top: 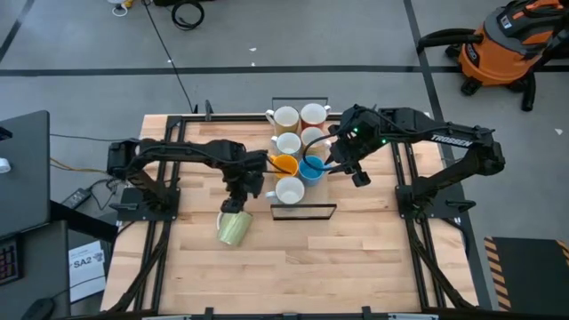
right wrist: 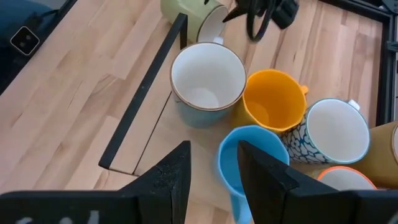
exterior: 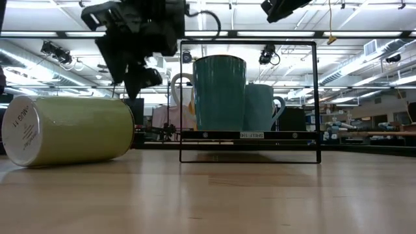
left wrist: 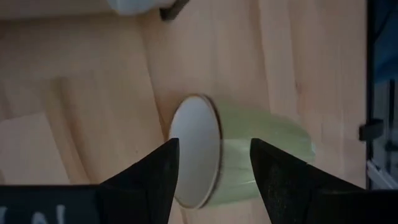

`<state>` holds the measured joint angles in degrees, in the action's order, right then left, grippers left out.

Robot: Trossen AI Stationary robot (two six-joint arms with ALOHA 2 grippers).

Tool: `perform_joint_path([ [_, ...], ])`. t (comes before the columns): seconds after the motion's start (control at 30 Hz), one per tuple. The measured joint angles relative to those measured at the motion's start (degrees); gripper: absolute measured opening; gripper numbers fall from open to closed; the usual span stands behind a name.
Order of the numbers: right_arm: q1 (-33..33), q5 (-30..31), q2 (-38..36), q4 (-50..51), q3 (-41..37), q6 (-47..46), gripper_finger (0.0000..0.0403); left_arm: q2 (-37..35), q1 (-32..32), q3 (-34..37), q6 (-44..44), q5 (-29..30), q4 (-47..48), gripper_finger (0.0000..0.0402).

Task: Place coffee mugs
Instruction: Put the green mug on the shelf

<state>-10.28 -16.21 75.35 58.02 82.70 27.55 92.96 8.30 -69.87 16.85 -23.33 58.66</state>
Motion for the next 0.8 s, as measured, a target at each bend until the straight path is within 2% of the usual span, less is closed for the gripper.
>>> perform_joint_path([
  [0.37,0.0,-0.04,0.0,0.16,0.0,0.0,0.0136,6.14,-0.16,-0.17,1.88,-1.79,3.01,0.0203],
  [0.6,0.0,-0.19,0.0,0.28,0.0,0.0,0.0136,6.52,-0.17,-0.04,3.31,-4.79,3.87,0.0203],
  [0.8,0.0,-0.19,0.02,0.33,0.0,0.0,0.0136,6.52,-0.18,-0.02,2.81,-5.06,5.74,0.0203],
])
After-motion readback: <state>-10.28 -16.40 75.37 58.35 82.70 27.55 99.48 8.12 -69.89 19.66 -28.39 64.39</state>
